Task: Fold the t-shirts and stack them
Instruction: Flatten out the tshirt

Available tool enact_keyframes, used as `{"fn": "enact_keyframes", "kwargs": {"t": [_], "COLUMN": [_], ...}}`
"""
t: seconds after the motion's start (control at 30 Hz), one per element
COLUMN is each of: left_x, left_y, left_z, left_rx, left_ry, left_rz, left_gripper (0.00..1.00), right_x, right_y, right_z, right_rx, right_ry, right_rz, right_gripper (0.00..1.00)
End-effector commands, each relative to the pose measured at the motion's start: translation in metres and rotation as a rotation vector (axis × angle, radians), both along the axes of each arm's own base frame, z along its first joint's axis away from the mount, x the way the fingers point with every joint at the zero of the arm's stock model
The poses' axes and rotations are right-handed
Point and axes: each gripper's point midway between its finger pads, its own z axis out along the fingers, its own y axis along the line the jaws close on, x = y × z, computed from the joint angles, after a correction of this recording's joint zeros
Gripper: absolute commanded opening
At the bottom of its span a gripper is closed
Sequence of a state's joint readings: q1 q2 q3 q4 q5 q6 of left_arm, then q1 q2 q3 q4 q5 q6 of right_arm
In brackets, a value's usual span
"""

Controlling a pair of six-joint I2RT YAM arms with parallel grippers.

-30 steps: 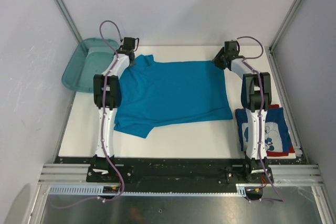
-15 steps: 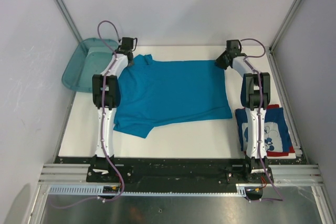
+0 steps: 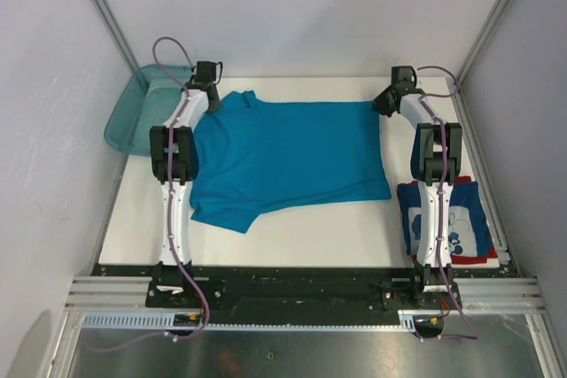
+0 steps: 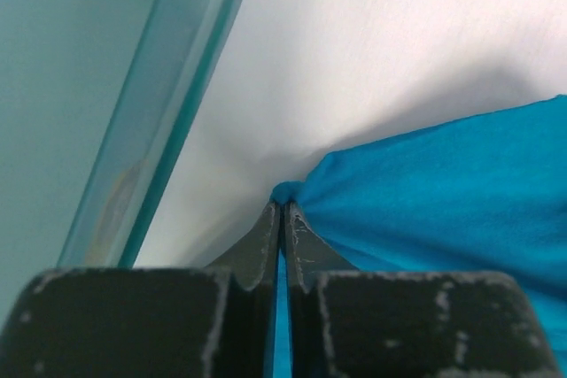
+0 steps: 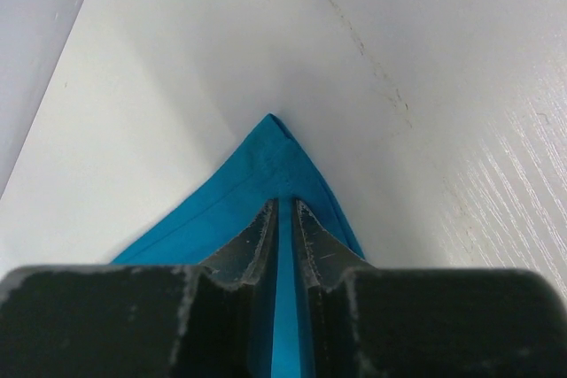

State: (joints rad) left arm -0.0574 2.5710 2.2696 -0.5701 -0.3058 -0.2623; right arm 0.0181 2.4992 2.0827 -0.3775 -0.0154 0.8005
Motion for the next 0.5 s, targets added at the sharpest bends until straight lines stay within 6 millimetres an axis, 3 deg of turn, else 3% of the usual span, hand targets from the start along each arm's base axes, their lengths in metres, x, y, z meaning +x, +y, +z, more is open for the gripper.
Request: {"fn": "enact_keyframes", "kwargs": {"t": [0.0,0.13,0.23,0.47], "left_x": [0.015,0.031,0.041,0.050], "left_y": [0.001,-0.009,-0.017,-0.035], "left_z": [0.024,0.035,0.049,0.127], "left_rx": [-0.062,-0.096,-0.134,-0.180], "left_ry": [-0.051,-0.099,-0.144,-0.298], "left_rz": [-0.049,-0.122,-0.159,-0.241], "left_gripper": [0.09,0.12,0.16,0.55], "right_x": [-0.004,0.010,0.019,0.034], "right_y": [-0.009,0.003,0.008,0.013], "right_z": [-0.021,-0.015,0.001,0.086], "right_rx": [-0.025,0.009,0.015,-0.020], "right_ry": [0.039,-0.012,-0.066,-0.244], "right_rz": [0.002,0.069,0.108,0.186], "right_gripper": [0.16,0.18,0.21,0.43]}}
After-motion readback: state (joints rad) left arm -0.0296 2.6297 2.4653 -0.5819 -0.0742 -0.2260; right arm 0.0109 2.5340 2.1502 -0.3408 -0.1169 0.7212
